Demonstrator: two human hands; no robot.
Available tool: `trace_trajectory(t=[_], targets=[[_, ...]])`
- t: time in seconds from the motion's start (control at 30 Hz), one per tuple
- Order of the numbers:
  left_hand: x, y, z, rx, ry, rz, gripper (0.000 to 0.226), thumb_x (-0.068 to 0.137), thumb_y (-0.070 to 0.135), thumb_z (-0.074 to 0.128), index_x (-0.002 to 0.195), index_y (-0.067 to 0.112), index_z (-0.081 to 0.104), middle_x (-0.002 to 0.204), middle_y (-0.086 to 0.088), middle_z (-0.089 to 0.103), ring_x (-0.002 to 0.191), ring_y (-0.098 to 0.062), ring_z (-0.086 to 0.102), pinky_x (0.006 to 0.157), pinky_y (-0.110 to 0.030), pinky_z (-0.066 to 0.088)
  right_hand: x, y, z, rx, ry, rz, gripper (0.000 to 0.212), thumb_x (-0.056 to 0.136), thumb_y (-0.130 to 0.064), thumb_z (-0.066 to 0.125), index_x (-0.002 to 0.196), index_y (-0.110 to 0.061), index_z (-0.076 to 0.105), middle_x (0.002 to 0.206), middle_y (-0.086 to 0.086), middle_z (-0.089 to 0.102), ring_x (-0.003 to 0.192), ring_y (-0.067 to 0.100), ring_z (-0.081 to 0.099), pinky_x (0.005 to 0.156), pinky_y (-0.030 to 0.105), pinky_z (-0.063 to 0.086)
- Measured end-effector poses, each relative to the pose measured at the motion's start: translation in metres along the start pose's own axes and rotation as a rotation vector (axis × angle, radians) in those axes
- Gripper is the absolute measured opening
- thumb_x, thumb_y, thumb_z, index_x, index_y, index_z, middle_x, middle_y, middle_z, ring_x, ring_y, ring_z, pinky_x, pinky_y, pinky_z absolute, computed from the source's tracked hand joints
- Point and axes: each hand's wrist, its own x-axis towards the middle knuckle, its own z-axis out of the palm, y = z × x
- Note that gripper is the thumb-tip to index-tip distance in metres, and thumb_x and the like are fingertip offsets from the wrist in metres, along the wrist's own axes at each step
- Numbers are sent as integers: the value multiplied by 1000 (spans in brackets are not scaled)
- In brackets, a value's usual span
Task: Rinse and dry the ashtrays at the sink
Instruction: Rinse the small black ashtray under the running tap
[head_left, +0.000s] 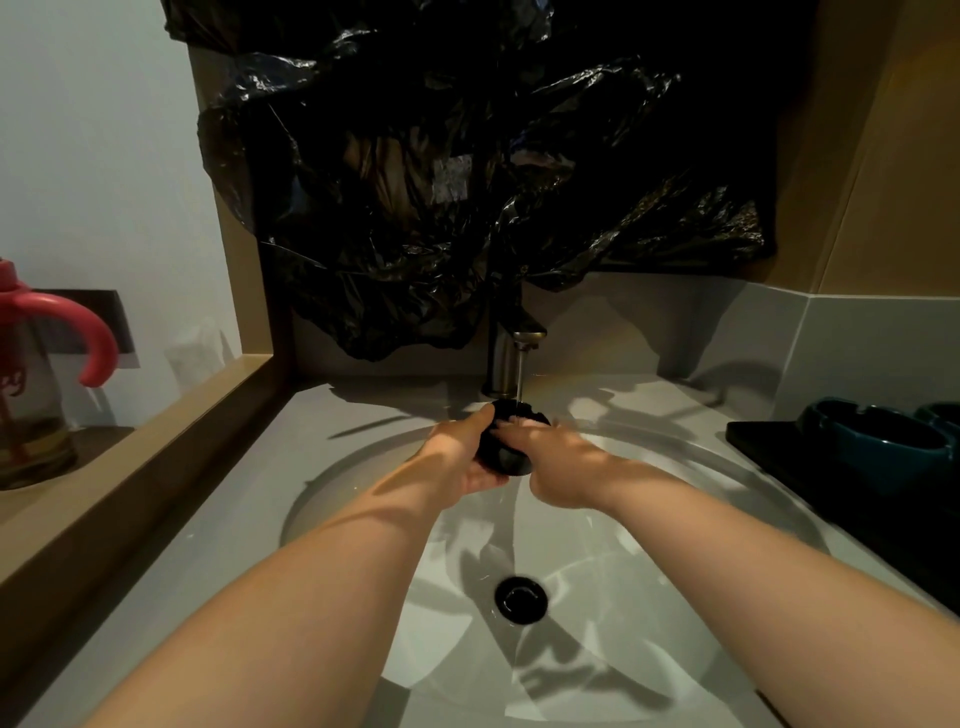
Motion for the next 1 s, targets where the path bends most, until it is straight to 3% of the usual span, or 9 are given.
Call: trace_trajectory(t=[0.1, 0.23, 0.37, 0.47, 0.63, 0.7, 0.8, 0.9, 1.0], targets=[[3, 0, 2, 26, 36, 11, 35, 98, 33, 51, 122, 7, 53, 125, -20, 61, 110, -36, 62, 78, -43, 51, -5, -1, -10, 144, -108, 9, 58, 92, 2, 38, 142, -27, 41, 141, 1, 46, 124, 26, 45, 89, 22, 36], [6, -4, 3, 133, 73, 52, 30, 96, 40, 52, 109, 14, 55, 107, -12, 67, 94, -28, 67, 74, -39, 55, -2, 13, -21, 73, -71, 111, 50, 90, 3, 38, 129, -22, 57, 130, 1, 57, 115, 23, 55, 100, 31, 43], [7, -4, 7, 97, 36, 46, 42, 97, 38, 52, 126, 8, 52, 124, -17, 63, 108, -33, 64, 85, -42, 52, -3, 8, -9, -39, -64, -2, 72, 87, 7, 34, 148, -30, 27, 153, -7, 29, 142, 15, 24, 117, 31, 10], [3, -2, 10, -8, 27, 48, 40, 99, 31, 49, 129, 3, 50, 127, -18, 60, 114, -36, 60, 86, -44, 50, -5, 5, -11, 198, -85, -41, 58, 94, 6, 36, 145, -21, 37, 150, 0, 36, 137, 20, 33, 103, 16, 25], [1, -6, 12, 38, 35, 111, 27, 101, 29, 46, 113, 5, 52, 106, -14, 62, 92, -29, 63, 73, -38, 52, -1, 16, -26, 58, -84, 95, 39, 93, 0, 40, 124, -12, 60, 117, 8, 63, 112, 26, 56, 95, 30, 43], [1, -6, 14, 4, 1, 101, 23, 101, 28, 44, 111, 8, 51, 105, -12, 60, 93, -28, 60, 79, -39, 50, 1, 16, -24, -96, -44, 77, 50, 88, 4, 36, 127, -18, 58, 123, 3, 61, 121, 20, 50, 108, 32, 29], [-2, -5, 15, -103, -62, 61, 24, 103, 28, 40, 108, 7, 51, 110, -14, 60, 97, -31, 59, 84, -45, 49, 6, 15, -13, -134, -38, -19, 62, 89, 2, 37, 144, -26, 36, 151, -6, 33, 143, 13, 20, 119, 39, 4], [-3, -6, 14, -78, -56, 67, 29, 103, 30, 38, 113, 7, 53, 107, -13, 62, 98, -31, 61, 84, -46, 51, 7, 16, -16, 161, -71, -2, 43, 94, -5, 44, 133, -18, 53, 140, 6, 49, 134, 25, 39, 111, 36, 30], [-3, -7, 14, 48, -5, 86, 25, 102, 34, 41, 107, 13, 54, 100, -10, 63, 97, -31, 64, 82, -43, 53, 1, 18, -31, 20, -99, 105, 36, 91, -2, 46, 119, -14, 64, 117, 7, 64, 109, 28, 58, 88, 30, 45]])
